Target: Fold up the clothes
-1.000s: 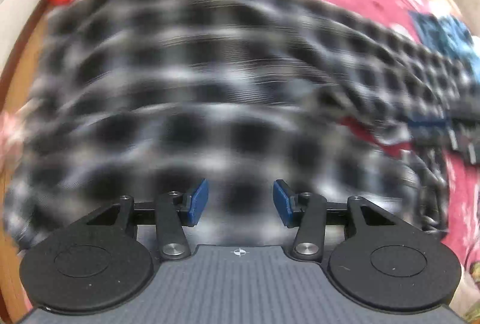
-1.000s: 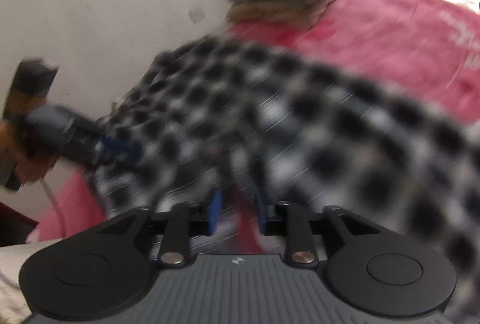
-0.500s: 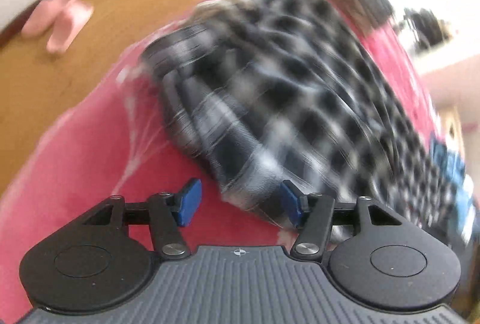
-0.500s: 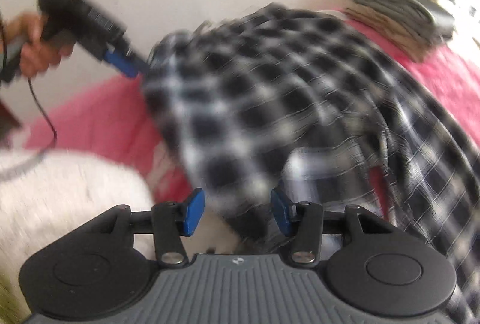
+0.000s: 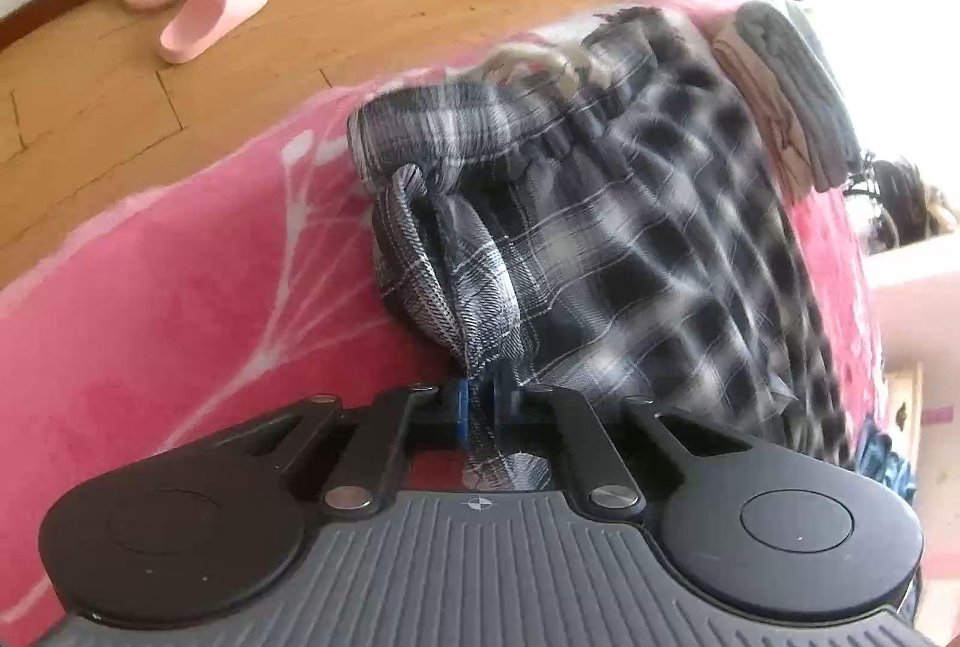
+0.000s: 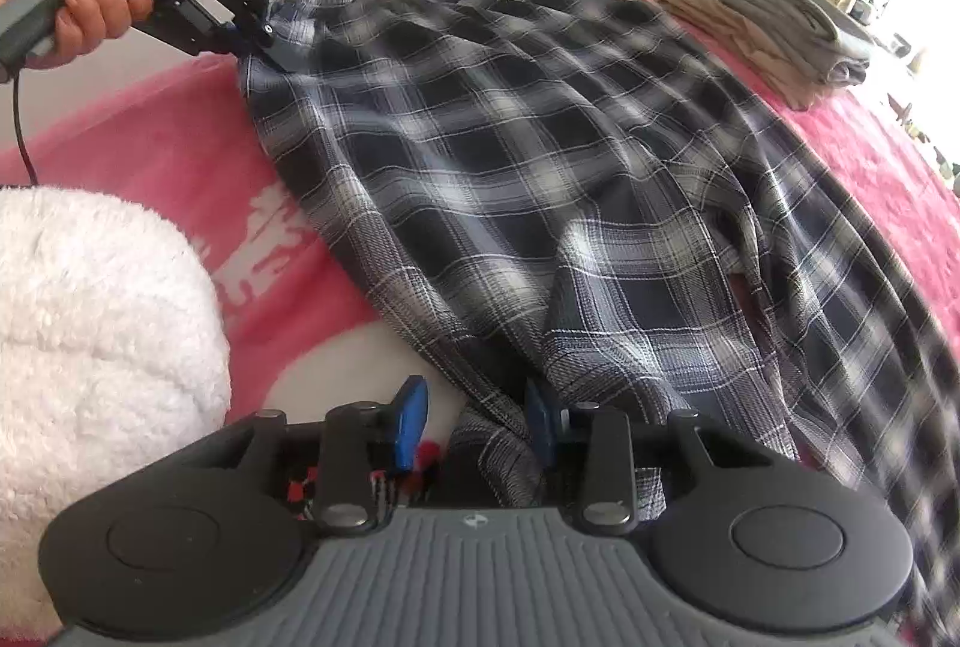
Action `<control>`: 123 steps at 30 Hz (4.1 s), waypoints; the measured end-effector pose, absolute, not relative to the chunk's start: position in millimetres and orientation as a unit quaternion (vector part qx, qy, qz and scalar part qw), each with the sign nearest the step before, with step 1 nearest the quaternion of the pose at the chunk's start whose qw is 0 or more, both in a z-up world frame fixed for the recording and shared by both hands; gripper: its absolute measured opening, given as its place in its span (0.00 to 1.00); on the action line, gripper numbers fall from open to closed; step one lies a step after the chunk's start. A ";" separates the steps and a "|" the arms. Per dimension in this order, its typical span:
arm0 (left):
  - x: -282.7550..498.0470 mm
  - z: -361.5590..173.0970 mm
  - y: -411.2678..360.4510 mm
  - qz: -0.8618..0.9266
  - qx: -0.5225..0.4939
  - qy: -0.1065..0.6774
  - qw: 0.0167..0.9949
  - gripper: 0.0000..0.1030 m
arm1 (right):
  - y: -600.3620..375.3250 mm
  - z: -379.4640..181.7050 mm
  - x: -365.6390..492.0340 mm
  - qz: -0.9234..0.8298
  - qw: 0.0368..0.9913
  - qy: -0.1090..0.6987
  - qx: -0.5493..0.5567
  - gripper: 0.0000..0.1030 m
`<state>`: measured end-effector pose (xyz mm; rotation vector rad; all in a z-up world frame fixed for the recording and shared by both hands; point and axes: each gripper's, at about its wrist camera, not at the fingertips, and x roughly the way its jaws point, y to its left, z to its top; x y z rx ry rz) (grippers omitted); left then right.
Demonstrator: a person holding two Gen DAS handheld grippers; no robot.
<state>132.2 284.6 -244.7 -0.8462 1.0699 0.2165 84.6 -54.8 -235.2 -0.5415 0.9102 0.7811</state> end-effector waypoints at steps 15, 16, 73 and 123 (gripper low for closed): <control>140.4 -246.4 324.7 0.104 -0.379 0.568 0.723 0.04 | -89.6 -267.9 148.3 0.406 0.651 0.641 -0.015 0.02; 139.2 -247.8 325.7 0.100 -0.381 0.567 0.723 0.04 | -90.7 -268.1 149.5 0.406 0.646 0.647 -0.009 0.03; 213.6 -173.9 254.1 -0.015 -0.148 0.413 0.898 0.45 | -162.7 -169.3 224.7 0.188 0.860 0.473 0.040 0.40; 429.9 -252.7 129.2 0.070 0.050 0.421 0.903 0.64 | -462.2 -227.5 135.6 -0.089 0.840 0.445 0.296 0.43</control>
